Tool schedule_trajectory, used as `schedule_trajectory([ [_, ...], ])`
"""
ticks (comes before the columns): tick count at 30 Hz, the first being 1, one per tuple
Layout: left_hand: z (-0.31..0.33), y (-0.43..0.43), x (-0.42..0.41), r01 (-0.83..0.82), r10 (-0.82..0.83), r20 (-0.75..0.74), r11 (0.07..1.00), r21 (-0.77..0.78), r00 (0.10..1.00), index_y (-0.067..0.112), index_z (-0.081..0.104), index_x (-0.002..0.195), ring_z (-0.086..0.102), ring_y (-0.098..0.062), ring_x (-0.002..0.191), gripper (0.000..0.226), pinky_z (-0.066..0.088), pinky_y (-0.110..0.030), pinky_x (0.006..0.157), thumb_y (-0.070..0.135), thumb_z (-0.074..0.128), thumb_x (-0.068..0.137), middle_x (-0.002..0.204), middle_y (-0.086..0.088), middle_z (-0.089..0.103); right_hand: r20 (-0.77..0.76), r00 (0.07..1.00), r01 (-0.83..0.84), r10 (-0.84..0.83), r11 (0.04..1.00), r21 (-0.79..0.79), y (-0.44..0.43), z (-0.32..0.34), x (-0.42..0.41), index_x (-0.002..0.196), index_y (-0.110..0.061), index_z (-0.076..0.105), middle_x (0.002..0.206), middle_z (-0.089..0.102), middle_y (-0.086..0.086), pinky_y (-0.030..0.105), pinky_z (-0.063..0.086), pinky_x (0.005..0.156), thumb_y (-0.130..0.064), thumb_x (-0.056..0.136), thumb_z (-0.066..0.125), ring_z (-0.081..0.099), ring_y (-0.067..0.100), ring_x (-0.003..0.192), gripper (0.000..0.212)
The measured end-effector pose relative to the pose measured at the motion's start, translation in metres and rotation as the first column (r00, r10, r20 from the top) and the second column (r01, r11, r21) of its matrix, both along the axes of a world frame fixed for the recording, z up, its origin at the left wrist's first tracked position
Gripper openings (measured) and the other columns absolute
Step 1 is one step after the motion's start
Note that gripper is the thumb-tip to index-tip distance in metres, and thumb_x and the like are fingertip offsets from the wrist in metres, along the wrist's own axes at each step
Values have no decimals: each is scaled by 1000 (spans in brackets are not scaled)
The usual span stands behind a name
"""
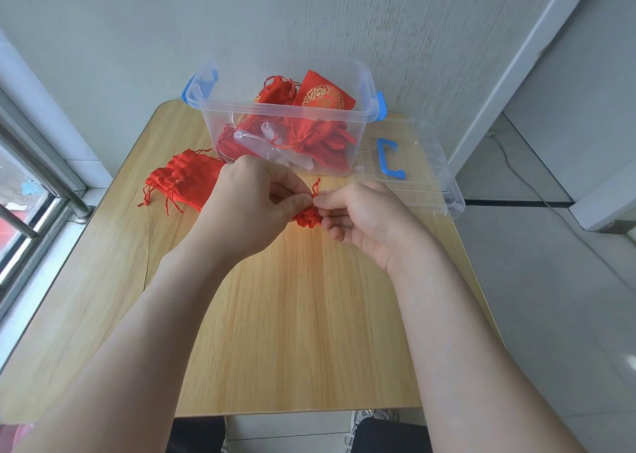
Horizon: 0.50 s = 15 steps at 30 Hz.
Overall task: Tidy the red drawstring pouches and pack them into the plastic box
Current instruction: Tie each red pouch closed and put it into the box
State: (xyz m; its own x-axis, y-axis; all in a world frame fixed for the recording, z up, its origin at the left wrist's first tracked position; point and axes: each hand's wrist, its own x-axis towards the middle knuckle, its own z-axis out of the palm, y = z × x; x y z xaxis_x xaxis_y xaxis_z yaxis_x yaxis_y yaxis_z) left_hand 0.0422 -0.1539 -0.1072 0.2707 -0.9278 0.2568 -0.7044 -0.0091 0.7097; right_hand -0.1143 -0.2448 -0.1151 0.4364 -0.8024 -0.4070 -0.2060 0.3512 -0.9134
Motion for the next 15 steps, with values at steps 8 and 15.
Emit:
schedule_trajectory([
  [8, -6, -5, -7, 7, -32, 138, 984, 180, 990, 15, 65, 93, 59, -14, 83, 15, 38, -22, 67, 16, 54, 104, 88, 6, 68, -163, 985, -91, 62, 980, -175, 2, -1, 2, 92, -13, 80, 73, 75, 2, 26, 51, 61, -10, 92, 77, 66, 12, 66, 4],
  [15, -12, -4, -7, 32, -79, 229, 979, 201, 970, 8, 47, 62, 47, -23, 57, 42, 41, -38, 59, 31, 39, 97, 57, -5, 48, -214, 973, -143, 90, 958, -247, 6, 2, 3, 96, -10, 80, 68, 73, -1, 19, 51, 56, -9, 96, 73, 62, 5, 56, 7],
])
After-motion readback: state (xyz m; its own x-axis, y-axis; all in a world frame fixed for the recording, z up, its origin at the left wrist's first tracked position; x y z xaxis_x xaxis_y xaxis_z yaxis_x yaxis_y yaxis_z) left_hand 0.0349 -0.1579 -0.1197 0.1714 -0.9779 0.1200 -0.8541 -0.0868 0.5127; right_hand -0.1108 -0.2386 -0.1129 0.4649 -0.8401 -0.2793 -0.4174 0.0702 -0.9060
